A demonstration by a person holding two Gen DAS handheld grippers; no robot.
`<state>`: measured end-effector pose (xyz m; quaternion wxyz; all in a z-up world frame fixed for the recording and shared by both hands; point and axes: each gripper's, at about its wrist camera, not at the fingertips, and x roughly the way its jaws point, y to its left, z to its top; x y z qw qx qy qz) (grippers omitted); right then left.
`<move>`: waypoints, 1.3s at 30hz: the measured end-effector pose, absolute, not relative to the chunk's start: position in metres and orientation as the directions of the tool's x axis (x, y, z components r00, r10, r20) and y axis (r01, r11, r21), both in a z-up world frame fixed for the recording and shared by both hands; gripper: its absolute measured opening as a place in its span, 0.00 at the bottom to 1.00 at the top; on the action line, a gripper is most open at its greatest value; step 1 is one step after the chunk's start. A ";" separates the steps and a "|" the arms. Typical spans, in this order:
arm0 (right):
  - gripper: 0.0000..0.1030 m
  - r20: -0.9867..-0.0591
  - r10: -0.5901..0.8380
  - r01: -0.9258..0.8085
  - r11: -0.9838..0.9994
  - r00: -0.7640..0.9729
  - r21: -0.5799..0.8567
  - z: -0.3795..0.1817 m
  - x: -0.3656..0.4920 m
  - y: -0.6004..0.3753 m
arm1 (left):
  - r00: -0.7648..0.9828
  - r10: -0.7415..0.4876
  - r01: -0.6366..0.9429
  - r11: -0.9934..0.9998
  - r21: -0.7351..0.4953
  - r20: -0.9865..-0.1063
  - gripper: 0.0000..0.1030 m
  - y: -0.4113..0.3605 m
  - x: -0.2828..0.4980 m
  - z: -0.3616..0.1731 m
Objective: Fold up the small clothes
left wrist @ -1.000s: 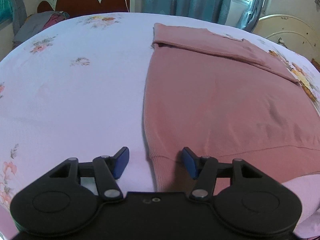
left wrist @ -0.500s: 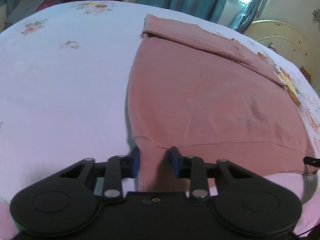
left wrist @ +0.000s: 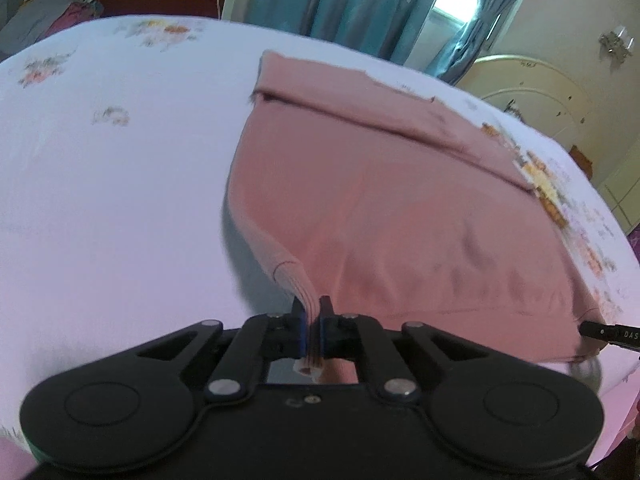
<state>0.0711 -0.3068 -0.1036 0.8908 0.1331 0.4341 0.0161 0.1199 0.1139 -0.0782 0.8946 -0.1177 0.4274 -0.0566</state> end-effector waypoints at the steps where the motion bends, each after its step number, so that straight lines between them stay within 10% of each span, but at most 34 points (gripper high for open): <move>1: 0.11 -0.762 0.148 0.087 0.962 0.630 0.258 -0.099 0.072 -0.308 | 0.637 -0.206 0.005 0.965 -0.263 -0.743 0.05 0.114 0.122 -0.075; 39: 0.11 -0.574 0.252 0.034 0.898 0.779 0.440 -0.046 0.412 -0.340 | 0.843 -0.075 -0.060 0.971 -0.231 -0.533 0.05 0.092 0.420 -0.012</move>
